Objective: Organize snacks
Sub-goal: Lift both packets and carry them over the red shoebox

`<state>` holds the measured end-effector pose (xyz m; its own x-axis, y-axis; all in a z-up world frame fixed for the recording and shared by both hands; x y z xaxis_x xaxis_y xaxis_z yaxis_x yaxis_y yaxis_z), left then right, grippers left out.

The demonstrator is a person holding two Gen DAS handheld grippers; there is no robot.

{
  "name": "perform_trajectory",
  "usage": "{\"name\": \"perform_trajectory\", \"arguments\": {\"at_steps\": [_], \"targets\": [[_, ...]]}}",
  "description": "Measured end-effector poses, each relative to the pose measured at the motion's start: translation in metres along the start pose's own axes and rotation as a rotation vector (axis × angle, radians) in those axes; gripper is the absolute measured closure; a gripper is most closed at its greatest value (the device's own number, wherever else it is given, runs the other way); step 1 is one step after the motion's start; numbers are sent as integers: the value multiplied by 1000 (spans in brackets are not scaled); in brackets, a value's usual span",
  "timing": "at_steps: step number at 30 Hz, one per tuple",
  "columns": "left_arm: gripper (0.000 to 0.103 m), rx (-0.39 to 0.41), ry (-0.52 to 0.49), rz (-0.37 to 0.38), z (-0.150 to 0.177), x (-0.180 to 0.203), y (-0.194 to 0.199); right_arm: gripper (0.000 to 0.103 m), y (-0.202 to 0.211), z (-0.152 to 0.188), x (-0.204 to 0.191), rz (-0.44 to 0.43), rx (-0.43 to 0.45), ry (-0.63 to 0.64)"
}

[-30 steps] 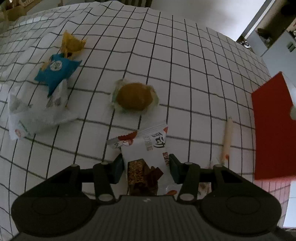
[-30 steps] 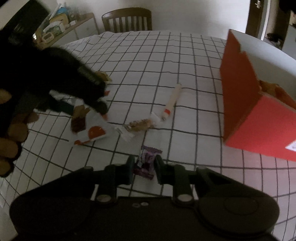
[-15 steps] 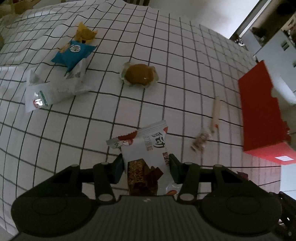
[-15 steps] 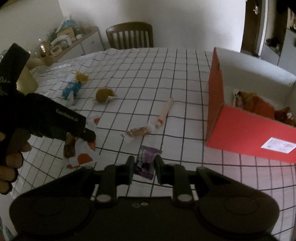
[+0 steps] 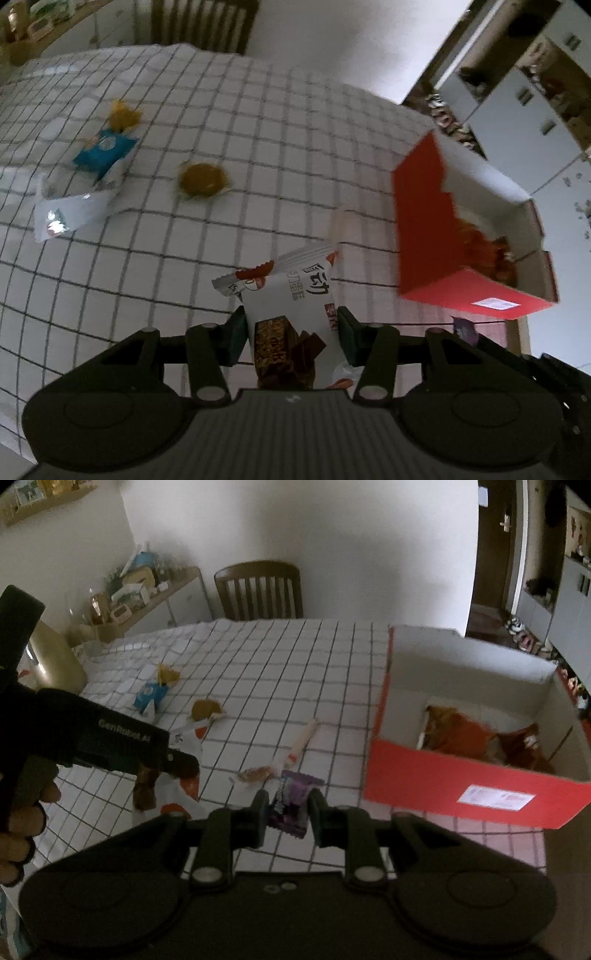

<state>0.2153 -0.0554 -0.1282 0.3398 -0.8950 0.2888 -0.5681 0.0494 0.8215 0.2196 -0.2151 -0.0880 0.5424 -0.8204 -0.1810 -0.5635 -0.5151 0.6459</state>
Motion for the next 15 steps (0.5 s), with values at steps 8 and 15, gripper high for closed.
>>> {"name": "perform_trajectory", "arguments": {"at_steps": [8,15], "targets": [[53,49,-65,42,-2,55,12,82,24,-18,34,15,57,8],[53,77,-126,62,-7,105,10,82,37,-27,72,47,100,12]]}}
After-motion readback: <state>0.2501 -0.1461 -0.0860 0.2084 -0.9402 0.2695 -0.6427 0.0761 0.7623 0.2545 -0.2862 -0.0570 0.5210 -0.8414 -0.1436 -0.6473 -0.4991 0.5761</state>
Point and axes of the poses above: each gripper's, at about its wrist camera, not at the fingertips, and y roughly against the way its jaws point, x to its right, z to its underside, the point moved 8 cm from there along -y, roughly the way its jaws point, and after that the axes turned 6 degrees about x, right-handed, at the moved point
